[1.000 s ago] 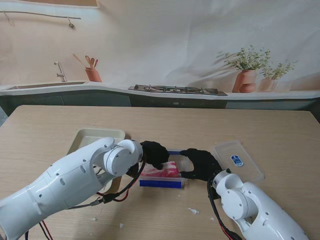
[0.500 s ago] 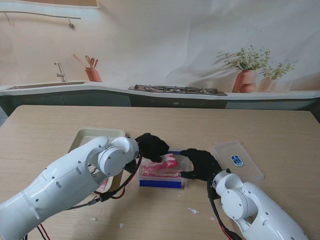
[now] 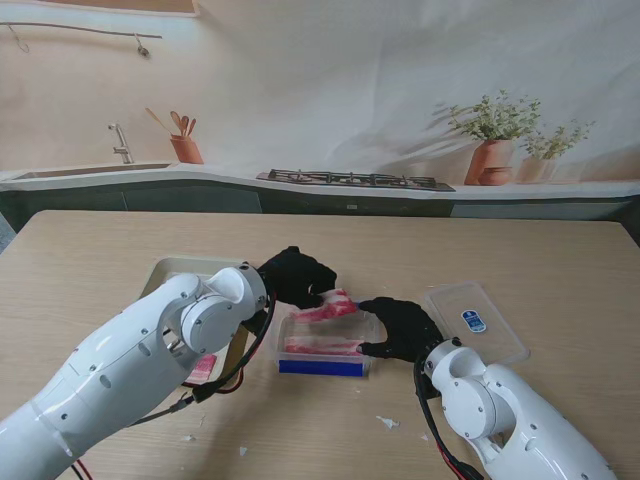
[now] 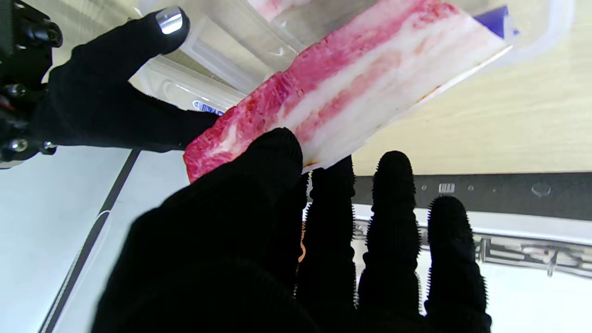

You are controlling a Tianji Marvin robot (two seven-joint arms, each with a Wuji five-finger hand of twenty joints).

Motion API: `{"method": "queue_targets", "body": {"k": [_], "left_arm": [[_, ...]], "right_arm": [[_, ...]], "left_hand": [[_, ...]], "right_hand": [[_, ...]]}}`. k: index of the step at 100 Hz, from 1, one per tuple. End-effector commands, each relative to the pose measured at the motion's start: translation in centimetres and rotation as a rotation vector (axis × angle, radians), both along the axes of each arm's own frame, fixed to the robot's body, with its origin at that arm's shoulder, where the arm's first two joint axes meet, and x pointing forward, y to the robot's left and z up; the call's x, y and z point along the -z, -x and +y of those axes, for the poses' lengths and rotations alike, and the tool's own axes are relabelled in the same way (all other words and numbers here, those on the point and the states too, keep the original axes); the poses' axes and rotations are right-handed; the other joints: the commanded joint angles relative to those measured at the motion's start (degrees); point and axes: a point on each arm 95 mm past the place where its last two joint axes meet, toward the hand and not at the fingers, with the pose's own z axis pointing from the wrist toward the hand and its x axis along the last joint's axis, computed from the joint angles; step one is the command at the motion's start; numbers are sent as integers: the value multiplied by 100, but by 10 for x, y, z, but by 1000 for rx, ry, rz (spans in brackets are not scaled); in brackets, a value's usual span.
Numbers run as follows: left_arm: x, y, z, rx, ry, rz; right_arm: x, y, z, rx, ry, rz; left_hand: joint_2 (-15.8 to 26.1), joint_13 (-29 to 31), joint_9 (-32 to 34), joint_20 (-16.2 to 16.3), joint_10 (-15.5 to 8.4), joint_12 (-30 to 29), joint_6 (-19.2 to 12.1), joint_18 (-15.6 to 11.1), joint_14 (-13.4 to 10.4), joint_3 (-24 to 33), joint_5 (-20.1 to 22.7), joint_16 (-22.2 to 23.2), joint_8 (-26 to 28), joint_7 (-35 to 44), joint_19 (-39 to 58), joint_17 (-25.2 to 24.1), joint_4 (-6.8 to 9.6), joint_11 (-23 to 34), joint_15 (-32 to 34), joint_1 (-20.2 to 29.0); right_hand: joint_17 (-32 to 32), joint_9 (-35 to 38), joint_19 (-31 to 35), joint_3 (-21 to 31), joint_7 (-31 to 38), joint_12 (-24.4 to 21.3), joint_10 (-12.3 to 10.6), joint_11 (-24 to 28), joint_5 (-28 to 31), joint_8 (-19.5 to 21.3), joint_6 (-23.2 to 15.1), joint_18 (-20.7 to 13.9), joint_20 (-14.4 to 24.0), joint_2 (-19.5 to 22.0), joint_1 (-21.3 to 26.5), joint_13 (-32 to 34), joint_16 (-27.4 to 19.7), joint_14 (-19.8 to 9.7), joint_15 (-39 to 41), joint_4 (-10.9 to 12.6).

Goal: Separate the bacon slices onto the tray

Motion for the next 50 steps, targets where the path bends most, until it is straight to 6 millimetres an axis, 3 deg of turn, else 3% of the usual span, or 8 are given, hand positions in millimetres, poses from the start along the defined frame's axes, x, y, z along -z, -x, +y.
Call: {"method": "queue_targets", "body": {"k": [1, 50], "left_arm": [[-14, 0, 5, 17, -7, -26], [-65, 1, 73, 24, -79, -132]], "right_arm": [[3, 3, 4, -8, -4, 19], [3, 3, 5, -7, -4, 21]], "left_hand": [[11, -52, -47, -15, -187, 94, -60, -148, -110, 245, -95, -12, 233, 518, 158, -68, -178, 129, 81, 60], [156, -64, -110, -106, -292, 101, -130, -331, -249, 44, -195, -55, 403, 476, 0, -108, -130, 59, -74, 108]], "right_hand": [[-25, -77, -174, 63, 22, 4, -186, 36, -127, -28, 106, 11, 117, 69, 71, -127, 36, -171, 29, 132], [-20, -80, -171, 54, 21, 3, -188, 32, -129, -30, 113, 4, 119, 81, 67, -134, 35, -167, 28, 132]]}}
